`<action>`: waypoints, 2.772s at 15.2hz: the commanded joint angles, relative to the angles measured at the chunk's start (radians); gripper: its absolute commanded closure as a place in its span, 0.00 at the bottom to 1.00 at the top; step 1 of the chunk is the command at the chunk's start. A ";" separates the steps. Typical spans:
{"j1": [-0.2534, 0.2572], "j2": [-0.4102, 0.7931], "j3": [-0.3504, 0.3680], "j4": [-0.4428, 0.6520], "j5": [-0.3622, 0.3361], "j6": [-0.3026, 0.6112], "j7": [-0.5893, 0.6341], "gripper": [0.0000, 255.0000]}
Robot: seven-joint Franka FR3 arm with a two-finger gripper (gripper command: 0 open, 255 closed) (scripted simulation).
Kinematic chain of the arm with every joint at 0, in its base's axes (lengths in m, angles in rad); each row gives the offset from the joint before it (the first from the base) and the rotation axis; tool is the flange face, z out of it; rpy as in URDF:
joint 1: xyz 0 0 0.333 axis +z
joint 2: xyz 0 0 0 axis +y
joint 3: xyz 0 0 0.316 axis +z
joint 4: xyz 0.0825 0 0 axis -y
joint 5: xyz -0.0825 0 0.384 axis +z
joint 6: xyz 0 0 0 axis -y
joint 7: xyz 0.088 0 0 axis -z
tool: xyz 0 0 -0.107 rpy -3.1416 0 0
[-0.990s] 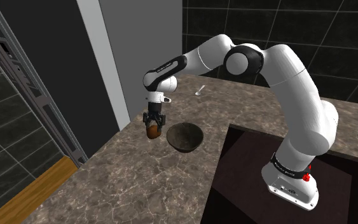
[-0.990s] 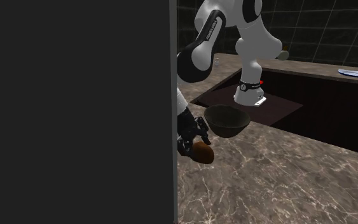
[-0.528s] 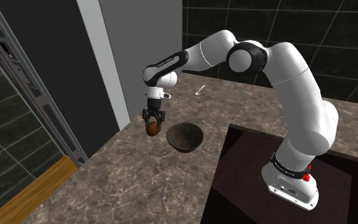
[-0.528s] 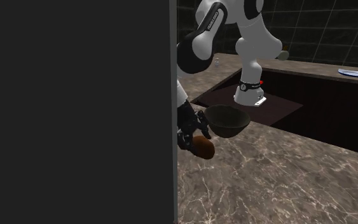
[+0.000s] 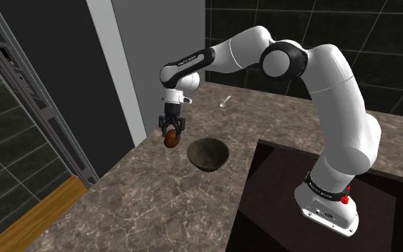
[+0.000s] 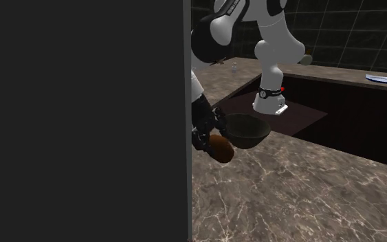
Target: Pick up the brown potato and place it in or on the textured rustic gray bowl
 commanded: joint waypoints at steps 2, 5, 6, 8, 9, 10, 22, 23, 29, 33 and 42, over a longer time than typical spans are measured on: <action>-0.003 -0.021 0.001 0.007 -0.001 -0.027 0.011 1.00; -0.005 -0.040 0.002 0.017 -0.001 -0.052 0.023 1.00; -0.006 -0.046 0.002 0.020 -0.001 -0.061 0.027 1.00; -0.007 -0.058 0.003 0.028 -0.001 -0.079 0.035 1.00; -0.008 -0.063 0.004 0.033 -0.001 -0.088 0.040 1.00; -0.008 -0.069 0.004 0.037 -0.001 -0.097 0.044 1.00; -0.038 -0.246 0.010 -0.119 0.026 -0.123 0.036 1.00; -0.045 -0.289 0.011 -0.180 0.036 -0.109 0.022 1.00; -0.080 -0.531 0.009 -0.499 0.089 -0.059 -0.059 1.00; -0.096 -0.686 0.000 -0.681 0.119 -0.052 -0.108 1.00; -0.093 -0.666 0.003 -0.767 0.134 0.042 -0.160 1.00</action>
